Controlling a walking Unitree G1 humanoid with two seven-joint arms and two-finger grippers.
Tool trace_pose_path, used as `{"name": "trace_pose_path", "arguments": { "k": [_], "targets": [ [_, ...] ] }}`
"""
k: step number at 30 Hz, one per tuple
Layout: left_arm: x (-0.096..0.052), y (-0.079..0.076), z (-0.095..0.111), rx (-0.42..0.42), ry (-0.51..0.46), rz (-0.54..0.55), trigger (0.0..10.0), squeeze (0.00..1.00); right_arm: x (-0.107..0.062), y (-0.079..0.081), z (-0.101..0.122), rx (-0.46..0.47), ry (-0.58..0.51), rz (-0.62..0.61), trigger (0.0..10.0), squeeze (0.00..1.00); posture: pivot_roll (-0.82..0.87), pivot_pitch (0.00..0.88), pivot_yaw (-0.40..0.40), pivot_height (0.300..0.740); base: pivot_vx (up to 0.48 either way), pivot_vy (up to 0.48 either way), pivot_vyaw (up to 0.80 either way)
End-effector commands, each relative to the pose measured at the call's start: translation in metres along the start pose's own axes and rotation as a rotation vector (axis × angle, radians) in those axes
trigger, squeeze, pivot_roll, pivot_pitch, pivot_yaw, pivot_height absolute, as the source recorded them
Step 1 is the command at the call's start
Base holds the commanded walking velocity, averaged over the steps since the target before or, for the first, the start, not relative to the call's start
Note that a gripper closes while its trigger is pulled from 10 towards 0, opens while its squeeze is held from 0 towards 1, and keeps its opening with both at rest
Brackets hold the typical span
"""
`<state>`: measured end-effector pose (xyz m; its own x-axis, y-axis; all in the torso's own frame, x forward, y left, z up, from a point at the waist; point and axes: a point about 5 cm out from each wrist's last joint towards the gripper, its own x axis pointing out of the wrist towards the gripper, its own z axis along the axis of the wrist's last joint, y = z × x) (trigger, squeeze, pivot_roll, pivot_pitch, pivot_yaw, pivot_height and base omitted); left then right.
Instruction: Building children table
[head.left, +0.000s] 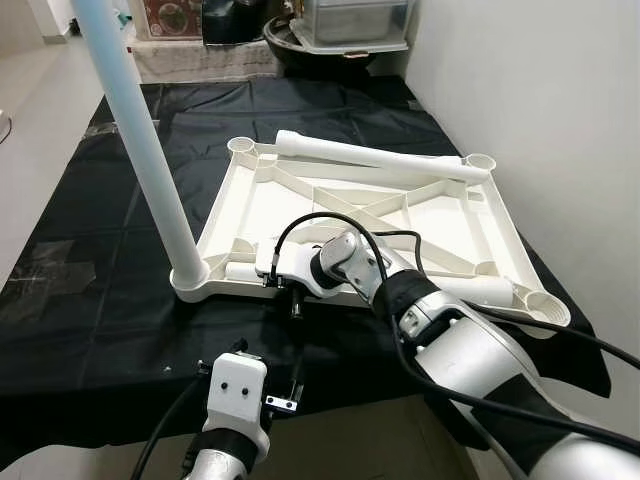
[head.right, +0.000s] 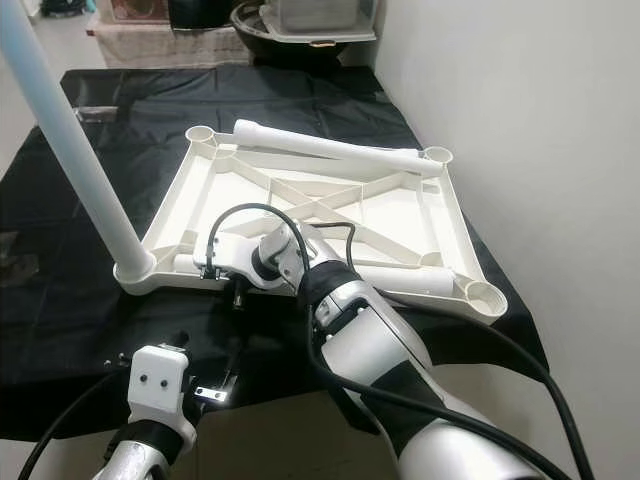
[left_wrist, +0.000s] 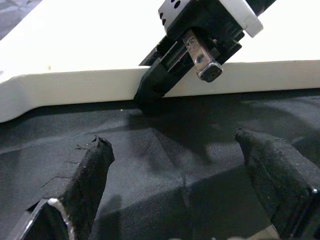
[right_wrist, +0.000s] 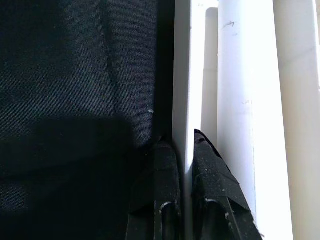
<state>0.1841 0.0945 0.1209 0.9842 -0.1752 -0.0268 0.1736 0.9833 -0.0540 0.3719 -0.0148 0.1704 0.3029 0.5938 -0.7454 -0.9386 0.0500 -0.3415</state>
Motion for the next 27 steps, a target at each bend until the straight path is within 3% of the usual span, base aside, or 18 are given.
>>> {"name": "trace_pose_path", "arguments": {
  "k": [1,4,7,9,14,21,26,27],
  "targets": [
    [0.000,-0.008,0.000,-0.036,0.010,-0.009,10.0,0.00,0.005,0.005,0.004,-0.036,-0.006,0.027,0.0,0.00,-0.05,0.153,-0.090,0.740,0.000,0.000,0.00],
    [0.000,-0.008,0.000,-0.036,0.010,-0.009,10.0,0.00,0.004,0.005,0.009,-0.051,-0.024,0.032,0.0,0.00,-0.05,0.154,-0.091,0.740,0.000,0.000,0.00],
    [0.000,-0.008,0.000,-0.037,0.010,-0.008,10.0,0.00,0.006,0.010,0.032,-0.112,-0.130,0.078,0.0,0.00,-0.06,0.155,-0.094,0.740,0.000,0.000,0.00],
    [0.000,-0.008,0.000,-0.037,0.010,-0.008,10.0,0.00,0.006,0.010,0.032,-0.112,-0.130,0.078,0.0,0.00,-0.06,0.155,-0.094,0.740,0.000,0.000,0.00],
    [0.001,-0.008,0.000,-0.035,0.010,-0.009,10.0,0.00,0.018,0.028,0.054,-0.200,-0.226,0.149,0.0,0.00,-0.06,0.155,-0.094,0.740,0.000,0.000,0.00],
    [0.001,-0.008,0.000,-0.034,0.010,-0.010,10.0,0.00,0.024,0.037,0.068,-0.200,-0.270,0.177,0.0,0.00,-0.06,0.155,-0.094,0.740,0.000,0.000,0.00],
    [0.002,-0.008,-0.001,-0.036,0.011,-0.011,10.0,0.00,0.034,0.058,0.115,-0.235,-0.401,0.169,0.0,0.00,-0.05,0.155,-0.097,0.740,0.000,0.000,0.00],
    [0.002,-0.008,-0.001,-0.036,0.011,-0.011,10.0,0.00,0.034,0.058,0.115,-0.235,-0.401,0.169,0.0,0.00,-0.05,0.155,-0.097,0.740,0.000,0.000,0.00]
  ]
}}
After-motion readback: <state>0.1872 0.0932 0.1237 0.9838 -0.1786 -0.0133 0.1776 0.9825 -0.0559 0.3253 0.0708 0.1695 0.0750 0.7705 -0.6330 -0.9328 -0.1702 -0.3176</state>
